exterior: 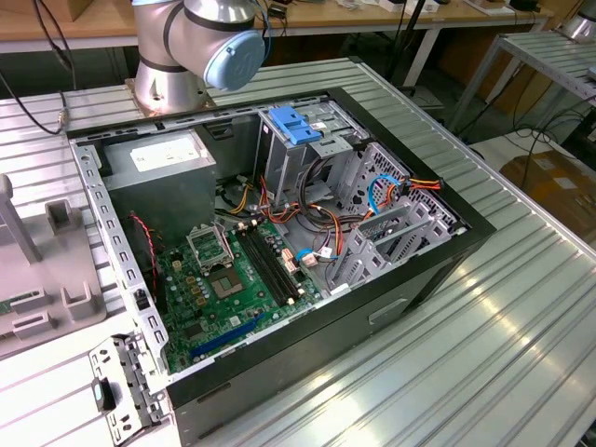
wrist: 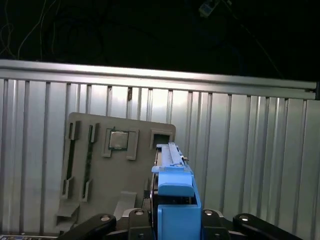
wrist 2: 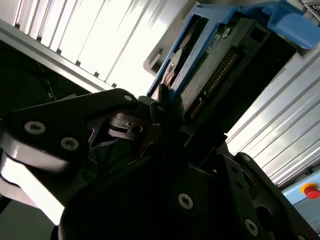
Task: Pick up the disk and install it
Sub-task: 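Pick up the disk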
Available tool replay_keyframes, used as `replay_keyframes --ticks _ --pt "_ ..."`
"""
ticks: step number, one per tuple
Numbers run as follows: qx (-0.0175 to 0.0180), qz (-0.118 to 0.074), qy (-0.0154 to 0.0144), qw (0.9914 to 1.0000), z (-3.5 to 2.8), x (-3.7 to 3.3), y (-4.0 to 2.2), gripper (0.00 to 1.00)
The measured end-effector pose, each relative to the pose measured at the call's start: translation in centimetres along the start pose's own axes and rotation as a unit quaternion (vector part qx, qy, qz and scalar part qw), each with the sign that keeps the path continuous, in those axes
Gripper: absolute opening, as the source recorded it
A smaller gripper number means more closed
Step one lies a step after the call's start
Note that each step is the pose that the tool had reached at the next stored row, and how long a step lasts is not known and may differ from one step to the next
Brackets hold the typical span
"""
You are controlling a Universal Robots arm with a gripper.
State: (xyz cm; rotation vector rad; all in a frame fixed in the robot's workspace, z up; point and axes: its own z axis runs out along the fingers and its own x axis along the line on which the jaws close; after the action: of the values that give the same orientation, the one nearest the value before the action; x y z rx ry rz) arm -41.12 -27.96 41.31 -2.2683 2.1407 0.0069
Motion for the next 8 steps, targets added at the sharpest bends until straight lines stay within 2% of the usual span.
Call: replay_keyframes --ticks 8 --pt "0.0000 0.000 0.0000 1.00000 -0.90 -0.02 -0.01 0.36"
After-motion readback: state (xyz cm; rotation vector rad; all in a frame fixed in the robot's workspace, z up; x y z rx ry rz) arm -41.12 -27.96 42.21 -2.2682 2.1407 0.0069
